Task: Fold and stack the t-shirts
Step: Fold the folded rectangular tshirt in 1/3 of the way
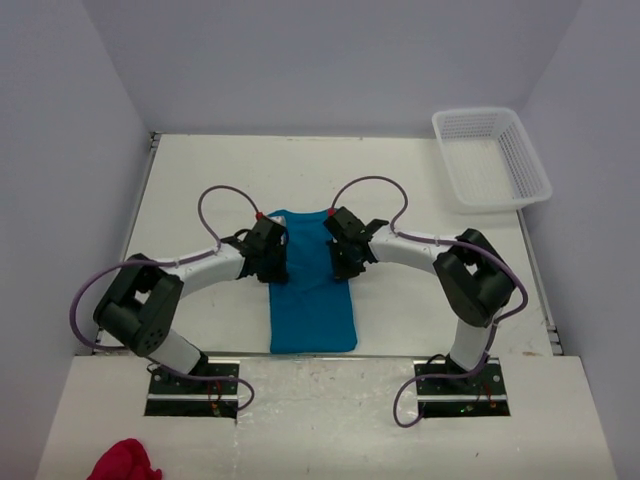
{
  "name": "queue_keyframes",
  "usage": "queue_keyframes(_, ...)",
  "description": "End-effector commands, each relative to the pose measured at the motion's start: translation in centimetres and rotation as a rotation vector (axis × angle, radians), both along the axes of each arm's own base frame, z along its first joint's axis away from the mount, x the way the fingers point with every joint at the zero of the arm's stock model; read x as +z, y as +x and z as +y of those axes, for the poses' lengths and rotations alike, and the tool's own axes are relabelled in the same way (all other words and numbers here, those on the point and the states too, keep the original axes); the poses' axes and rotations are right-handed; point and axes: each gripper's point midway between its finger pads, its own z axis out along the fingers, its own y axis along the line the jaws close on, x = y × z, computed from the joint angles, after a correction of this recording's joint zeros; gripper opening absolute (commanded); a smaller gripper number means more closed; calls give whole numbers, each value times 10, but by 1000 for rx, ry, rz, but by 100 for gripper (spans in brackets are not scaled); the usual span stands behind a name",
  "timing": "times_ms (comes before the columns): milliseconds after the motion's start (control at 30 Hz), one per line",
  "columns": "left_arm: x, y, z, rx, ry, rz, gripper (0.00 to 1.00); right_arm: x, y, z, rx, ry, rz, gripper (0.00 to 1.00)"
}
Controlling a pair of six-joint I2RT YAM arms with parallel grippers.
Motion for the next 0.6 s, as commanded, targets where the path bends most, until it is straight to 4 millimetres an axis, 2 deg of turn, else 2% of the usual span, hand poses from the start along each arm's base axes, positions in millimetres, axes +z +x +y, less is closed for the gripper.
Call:
queue_keyframes(0,-16,17,13,36,127,-1,0,1,16,0,-31,13,-19,0)
queue_keyframes(33,-21,18,13,32,144,16,0,-1,18,-2,-31,9,-17,0)
queue_keyframes(133,-15,38,3,39,143,-6,0,-4,26,-8,-44,6,-9,0)
queue_keyframes(233,-13,47,-3,34,141,-14,0,-6,40,-15,-64,9,-5,0)
queue_keyframes(433,-16,56,4,49,175,-11,0,-2,66,-25,-81,16,-16,0)
queue_keyframes(567,-17,61,9,50,188,-19,0,-2,73,-26,-67,16,-20,0)
